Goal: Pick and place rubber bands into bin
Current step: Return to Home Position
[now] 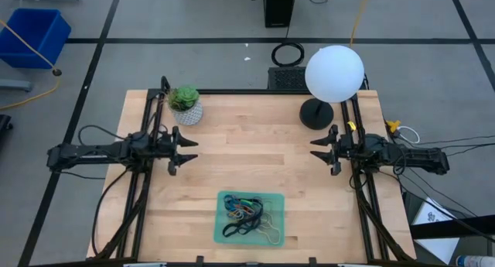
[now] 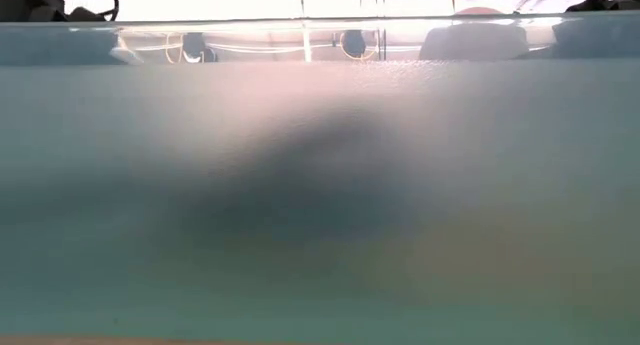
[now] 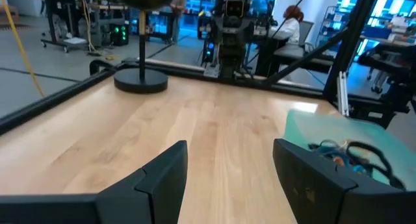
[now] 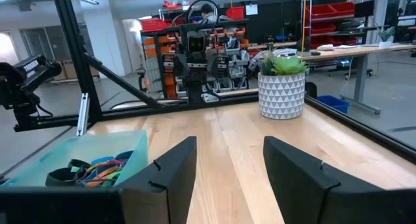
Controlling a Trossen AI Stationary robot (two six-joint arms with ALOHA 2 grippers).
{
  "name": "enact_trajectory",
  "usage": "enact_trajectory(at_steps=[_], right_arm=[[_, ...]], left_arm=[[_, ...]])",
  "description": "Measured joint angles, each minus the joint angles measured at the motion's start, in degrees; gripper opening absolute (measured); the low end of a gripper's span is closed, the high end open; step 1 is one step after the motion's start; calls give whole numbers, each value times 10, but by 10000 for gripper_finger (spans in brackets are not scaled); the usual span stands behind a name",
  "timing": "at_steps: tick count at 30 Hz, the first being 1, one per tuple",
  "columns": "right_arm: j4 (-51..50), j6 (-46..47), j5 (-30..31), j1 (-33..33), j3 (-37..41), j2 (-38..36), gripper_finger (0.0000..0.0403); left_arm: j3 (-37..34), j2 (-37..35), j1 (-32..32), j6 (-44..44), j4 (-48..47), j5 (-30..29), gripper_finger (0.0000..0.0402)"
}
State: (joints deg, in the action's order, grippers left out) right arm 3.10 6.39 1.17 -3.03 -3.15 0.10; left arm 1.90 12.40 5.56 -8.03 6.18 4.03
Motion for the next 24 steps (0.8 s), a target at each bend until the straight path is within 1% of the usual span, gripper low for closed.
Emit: enact_trajectory(at_steps=[4, 7, 9, 13, 15, 18, 21, 24], right_arm=[[-2, 0, 1, 0, 0, 0, 175], [-6, 0, 7, 0, 1, 0, 175], [-11, -1, 25, 0, 1, 0, 174], [-18, -2, 84, 0, 1, 0, 172], [-18, -2, 128, 0, 1, 0, 173], [-16, -14, 209, 0, 1, 3, 175], [-16, -44, 267, 0, 1, 7, 175], [-17, -78, 290, 0, 1, 11, 172]], left_arm=[[-14, 0, 0, 0, 6, -13, 234], [-14, -1, 0, 4, -5, -41, 235], [-14, -1, 0, 5, -5, -65, 234], [-14, 0, 0, 14, -16, -116, 235], [-13, 0, 0, 18, -24, -142, 234], [-13, 0, 1, 17, -33, -174, 235], [-12, 0, 1, 22, -31, -179, 235], [-12, 0, 1, 22, -32, -180, 235]])
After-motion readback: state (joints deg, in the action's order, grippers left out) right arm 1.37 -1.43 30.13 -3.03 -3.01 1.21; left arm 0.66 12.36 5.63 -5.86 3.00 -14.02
